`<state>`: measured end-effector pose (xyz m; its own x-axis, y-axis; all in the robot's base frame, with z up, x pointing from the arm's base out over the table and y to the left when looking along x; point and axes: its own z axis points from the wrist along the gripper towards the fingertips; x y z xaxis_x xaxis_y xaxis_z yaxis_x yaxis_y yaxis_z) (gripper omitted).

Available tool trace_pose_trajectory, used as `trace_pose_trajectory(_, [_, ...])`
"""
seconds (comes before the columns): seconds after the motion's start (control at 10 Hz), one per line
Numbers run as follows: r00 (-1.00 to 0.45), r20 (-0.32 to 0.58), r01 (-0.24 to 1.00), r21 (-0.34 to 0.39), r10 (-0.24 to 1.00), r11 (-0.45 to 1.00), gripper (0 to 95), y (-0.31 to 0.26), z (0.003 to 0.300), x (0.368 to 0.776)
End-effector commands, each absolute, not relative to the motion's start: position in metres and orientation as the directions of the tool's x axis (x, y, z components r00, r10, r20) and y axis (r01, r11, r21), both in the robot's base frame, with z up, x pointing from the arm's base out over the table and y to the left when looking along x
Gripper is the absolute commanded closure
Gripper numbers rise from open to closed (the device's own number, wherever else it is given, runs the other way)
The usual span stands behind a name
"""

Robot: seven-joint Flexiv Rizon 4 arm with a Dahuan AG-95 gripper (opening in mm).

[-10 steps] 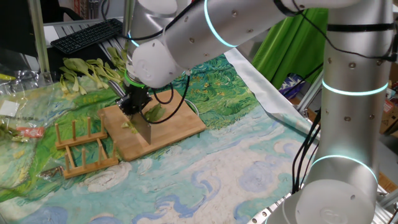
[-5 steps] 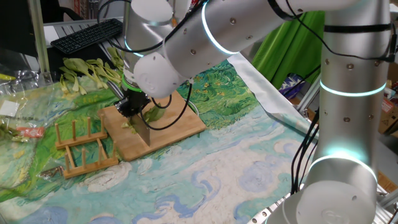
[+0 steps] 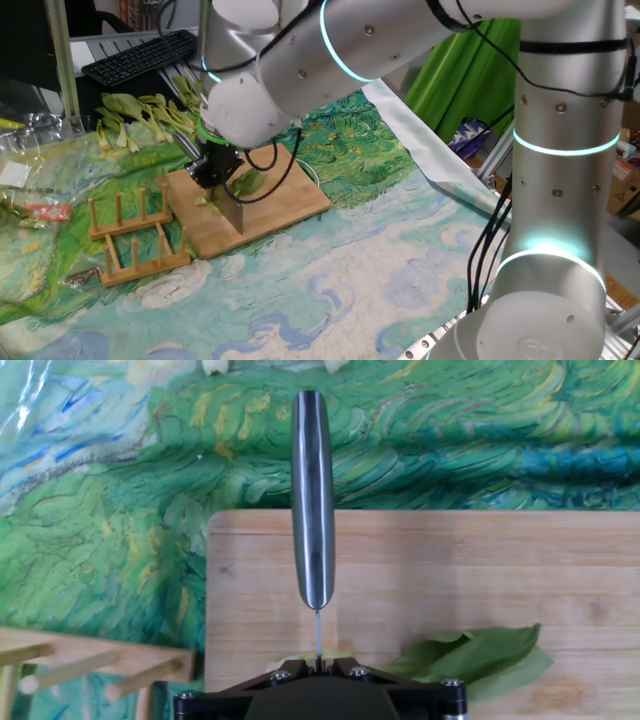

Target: Chop the pakchoi

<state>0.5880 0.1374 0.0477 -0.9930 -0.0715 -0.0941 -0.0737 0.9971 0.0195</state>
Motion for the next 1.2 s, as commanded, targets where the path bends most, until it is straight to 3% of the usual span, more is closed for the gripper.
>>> trace_pose_trajectory(0.1, [-0.993,-0.095,-0.073,0.021,-0.071,0.997,95.0,0.136,0.05,0.587])
trace_pose_trajectory(1.2, [-0.989,-0.094,-0.115,0.013,-0.113,0.993,95.0,0.122,0.06,0.596])
